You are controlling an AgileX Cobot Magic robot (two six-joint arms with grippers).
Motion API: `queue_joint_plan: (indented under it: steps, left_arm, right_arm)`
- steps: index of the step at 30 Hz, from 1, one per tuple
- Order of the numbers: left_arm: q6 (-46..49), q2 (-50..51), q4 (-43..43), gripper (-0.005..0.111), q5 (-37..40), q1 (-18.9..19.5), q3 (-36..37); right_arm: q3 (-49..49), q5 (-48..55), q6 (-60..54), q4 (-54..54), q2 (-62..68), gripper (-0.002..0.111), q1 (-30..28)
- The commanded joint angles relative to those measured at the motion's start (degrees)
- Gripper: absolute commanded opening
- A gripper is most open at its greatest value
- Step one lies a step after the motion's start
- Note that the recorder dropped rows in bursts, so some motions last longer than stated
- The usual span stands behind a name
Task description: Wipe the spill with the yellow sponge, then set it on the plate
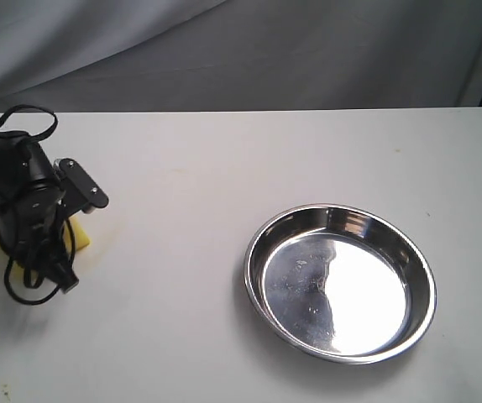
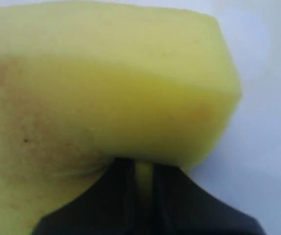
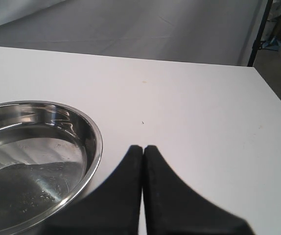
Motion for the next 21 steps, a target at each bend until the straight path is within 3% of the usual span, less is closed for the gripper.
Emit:
queue_joint_plan:
  steps: [1, 4, 12, 21]
  left_arm:
    - [3.2, -3.6, -3.7, 0.000, 7.6, 0.5, 3.8]
    - [6.3, -6.2, -9.8, 0.000, 7.6, 0.5, 4.1]
    - [27.7, -8.7, -33.1, 0.000, 8.3, 0.5, 4.2]
    - [30.2, -5.1, -33.8, 0.000, -8.1, 0.2, 4.3]
  right_arm:
    - [0.2, 0.0, -0.2, 0.2, -0.4, 0.000, 0.1]
    - [0.2, 0.0, -0.2, 0.2, -0.4, 0.000, 0.1]
    - [0.2, 0.0, -0.2, 0.2, -0.4, 0.000, 0.1]
    - [0.2, 0.0, -0.2, 0.2, -0.4, 0.000, 0.1]
